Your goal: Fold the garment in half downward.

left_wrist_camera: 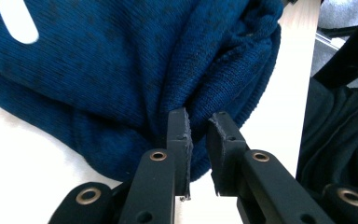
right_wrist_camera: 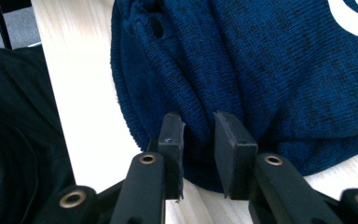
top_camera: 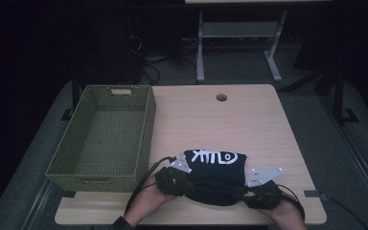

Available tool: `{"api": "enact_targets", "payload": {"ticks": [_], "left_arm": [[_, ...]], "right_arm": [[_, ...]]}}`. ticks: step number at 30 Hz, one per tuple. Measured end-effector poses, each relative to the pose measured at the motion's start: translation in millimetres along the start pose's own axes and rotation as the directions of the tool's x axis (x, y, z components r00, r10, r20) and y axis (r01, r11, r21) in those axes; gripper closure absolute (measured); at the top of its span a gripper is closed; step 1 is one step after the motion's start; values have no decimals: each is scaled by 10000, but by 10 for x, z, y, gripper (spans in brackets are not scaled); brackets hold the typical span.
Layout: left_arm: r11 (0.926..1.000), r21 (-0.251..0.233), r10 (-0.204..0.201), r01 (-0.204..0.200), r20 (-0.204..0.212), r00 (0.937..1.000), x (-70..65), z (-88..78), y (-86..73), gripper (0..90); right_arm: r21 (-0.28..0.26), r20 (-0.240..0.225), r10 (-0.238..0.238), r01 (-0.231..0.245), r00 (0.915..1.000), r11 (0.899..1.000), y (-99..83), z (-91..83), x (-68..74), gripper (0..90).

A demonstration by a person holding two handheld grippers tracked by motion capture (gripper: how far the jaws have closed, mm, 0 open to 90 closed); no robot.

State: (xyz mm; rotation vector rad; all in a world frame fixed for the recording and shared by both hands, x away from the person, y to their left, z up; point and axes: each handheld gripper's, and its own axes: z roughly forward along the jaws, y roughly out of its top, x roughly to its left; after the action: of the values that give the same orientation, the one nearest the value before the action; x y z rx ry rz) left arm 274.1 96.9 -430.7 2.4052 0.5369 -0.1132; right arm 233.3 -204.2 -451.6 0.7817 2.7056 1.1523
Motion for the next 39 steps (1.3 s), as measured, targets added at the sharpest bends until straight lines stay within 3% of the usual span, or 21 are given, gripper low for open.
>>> {"api": "enact_targets", "payload": {"ticks": [4,10,12,16,17,20,26,29,39], "left_arm": [[9992,-403,-75,75,-17,10000,-26,-143,21,722],[9940,-1091,56,-69,-121,9999,-80,-407,131,681],[9919,-1266,82,-116,-275,9996,-75,-460,170,703],[9882,-1514,-299,240,-367,9989,1,-476,232,786],[9856,-1648,-461,389,-405,9981,37,-461,263,814],[9882,-1456,-582,483,-647,9962,108,-397,342,900],[9852,-1442,-1099,925,-1183,9869,337,-211,459,900],[9837,-1353,-1368,1184,-1354,9813,471,-78,492,899],[9895,-569,-1408,1326,-1769,9741,703,325,566,900]], "right_arm": [[-203,-126,108,-110,9999,9997,10,-96,-6,626],[-1020,-28,279,-281,9996,9944,106,-414,-98,636],[-1152,64,207,-199,9998,9931,145,-465,-125,659],[-1338,79,140,-128,9999,9909,227,-506,-179,703],[-1345,72,130,-119,9999,9908,241,-495,-196,725],[-1193,11,226,-223,9997,9926,259,-378,-262,790],[-682,-291,356,-375,9989,9970,206,-147,-317,871],[-383,-460,389,-407,9982,9984,153,-84,-285,895],[67,-900,51,-45,9959,10000,92,116,-117,900]]}}
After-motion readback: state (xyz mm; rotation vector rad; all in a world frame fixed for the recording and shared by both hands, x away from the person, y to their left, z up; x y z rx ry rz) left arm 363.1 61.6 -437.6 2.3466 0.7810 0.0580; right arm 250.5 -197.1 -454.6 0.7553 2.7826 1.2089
